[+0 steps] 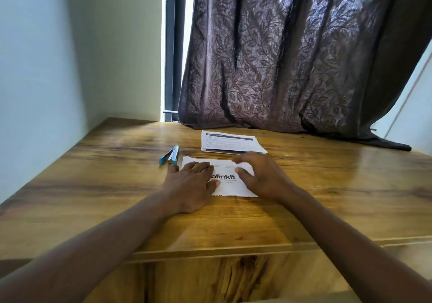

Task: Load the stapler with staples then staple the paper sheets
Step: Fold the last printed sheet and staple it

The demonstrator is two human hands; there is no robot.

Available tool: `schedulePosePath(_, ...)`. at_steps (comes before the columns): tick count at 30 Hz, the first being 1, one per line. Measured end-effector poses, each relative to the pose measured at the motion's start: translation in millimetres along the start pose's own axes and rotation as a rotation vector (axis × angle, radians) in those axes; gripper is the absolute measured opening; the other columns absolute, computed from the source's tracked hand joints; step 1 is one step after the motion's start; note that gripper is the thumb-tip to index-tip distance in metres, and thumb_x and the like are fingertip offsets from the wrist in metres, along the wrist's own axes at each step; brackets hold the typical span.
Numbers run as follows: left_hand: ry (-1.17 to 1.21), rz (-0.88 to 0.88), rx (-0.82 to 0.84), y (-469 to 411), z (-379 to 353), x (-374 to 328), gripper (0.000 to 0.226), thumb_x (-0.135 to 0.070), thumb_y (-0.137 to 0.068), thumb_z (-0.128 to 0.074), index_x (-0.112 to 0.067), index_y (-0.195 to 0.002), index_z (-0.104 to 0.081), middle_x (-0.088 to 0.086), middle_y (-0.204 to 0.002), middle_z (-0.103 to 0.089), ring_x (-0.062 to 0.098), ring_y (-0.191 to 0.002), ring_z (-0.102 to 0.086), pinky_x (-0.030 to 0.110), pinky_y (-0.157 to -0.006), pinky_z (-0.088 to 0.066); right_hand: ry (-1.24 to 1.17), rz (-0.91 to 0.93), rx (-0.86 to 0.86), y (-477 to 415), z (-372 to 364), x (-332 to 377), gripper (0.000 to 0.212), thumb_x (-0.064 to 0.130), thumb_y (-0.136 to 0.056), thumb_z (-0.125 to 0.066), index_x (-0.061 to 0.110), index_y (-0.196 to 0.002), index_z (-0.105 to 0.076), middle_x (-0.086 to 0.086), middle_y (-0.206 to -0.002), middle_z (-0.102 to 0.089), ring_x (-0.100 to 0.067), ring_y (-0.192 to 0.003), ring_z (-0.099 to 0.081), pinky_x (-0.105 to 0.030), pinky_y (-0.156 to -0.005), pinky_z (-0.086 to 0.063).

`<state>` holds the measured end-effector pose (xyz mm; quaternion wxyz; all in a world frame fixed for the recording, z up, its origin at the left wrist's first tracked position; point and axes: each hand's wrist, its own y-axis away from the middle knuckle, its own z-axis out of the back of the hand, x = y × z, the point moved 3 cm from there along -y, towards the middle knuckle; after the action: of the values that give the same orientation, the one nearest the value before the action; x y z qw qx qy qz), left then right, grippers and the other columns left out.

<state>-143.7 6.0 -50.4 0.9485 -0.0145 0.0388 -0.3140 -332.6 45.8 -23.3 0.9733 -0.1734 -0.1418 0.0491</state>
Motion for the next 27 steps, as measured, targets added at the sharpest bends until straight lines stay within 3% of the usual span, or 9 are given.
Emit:
schedulePosePath(5, 0.001, -0.009, -0.057, -1.7, -2.3, 2.7, 0.061, -0.058, -0.105, -0.020, -0.032, -0.160, -0.024, -0.009, -0.170, -0.018, 0.018, -0.156, -0.015, 0.060, -0.121, -0.016, -0.024, 0.008, -0.048, -63.5, -29.3, 26.0, 0.029, 0.024, -0.098, -0.058, 0.012, -0.123, -0.069, -0.006, -0.120, -0.068, -0.021, -0.109, -0.061, -0.039, -0.097, -0.052)
schedulePosePath(10, 0.010, -0.010, -0.087, -3.4, -4.5, 4.5, 0.058, -0.057, -0.104, -0.021, -0.034, -0.157, -0.029, -0.009, -0.167, -0.026, 0.019, -0.154, -0.022, 0.060, -0.117, -0.019, 0.133, -0.016, 0.025, -80.0, -60.4, 22.5, 0.034, 0.038, -0.104, -0.045, 0.017, -0.123, -0.065, -0.005, -0.120, -0.060, -0.022, -0.111, -0.051, -0.044, -0.094, -0.048)
schedulePosePath(15, 0.027, 0.000, -0.073, -4.6, -4.7, 4.2, 0.059, -0.057, -0.104, -0.023, -0.033, -0.157, -0.029, -0.008, -0.166, -0.028, 0.019, -0.153, -0.022, 0.058, -0.118, -0.017, 0.093, -0.058, -0.051, -81.4, -62.5, 15.6, 0.028, 0.042, -0.101, -0.048, 0.019, -0.108, -0.064, -0.002, -0.108, -0.061, -0.020, -0.103, -0.051, -0.042, -0.088, -0.047)
schedulePosePath(21, 0.080, 0.020, -0.107, 0.9, 0.8, 3.3, 0.056, -0.059, -0.102, -0.031, -0.036, -0.153, -0.037, -0.010, -0.162, -0.035, 0.016, -0.150, -0.028, 0.053, -0.120, -0.018, 0.138, -0.070, -0.034, -81.1, -62.9, 15.4, 0.035, 0.047, -0.099, -0.043, 0.021, -0.111, -0.063, -0.003, -0.116, -0.056, -0.021, -0.110, -0.046, -0.044, -0.093, -0.042)
schedulePosePath(25, 0.149, 0.051, -0.371, 7.6, 15.7, 12.8, 0.047, -0.062, -0.095, -0.049, -0.039, -0.134, -0.058, -0.014, -0.150, -0.050, 0.013, -0.138, -0.044, 0.047, -0.116, -0.027, 0.057, -0.054, -0.050, -77.7, -60.2, 16.6, 0.027, 0.043, -0.100, -0.044, 0.020, -0.105, -0.058, -0.002, -0.111, -0.061, -0.022, -0.106, -0.049, -0.044, -0.091, -0.042)
schedulePosePath(27, 0.200, 0.163, -0.549, 5.9, 28.2, 30.4, 0.044, -0.060, -0.092, -0.057, -0.037, -0.129, -0.062, -0.010, -0.145, -0.055, 0.017, -0.132, -0.049, 0.048, -0.111, -0.036, 0.013, -0.050, -0.081, -75.7, -57.7, 18.2, 0.024, 0.040, -0.100, -0.045, 0.020, -0.099, -0.056, -0.002, -0.104, -0.064, -0.023, -0.099, -0.052, -0.044, -0.087, -0.043)
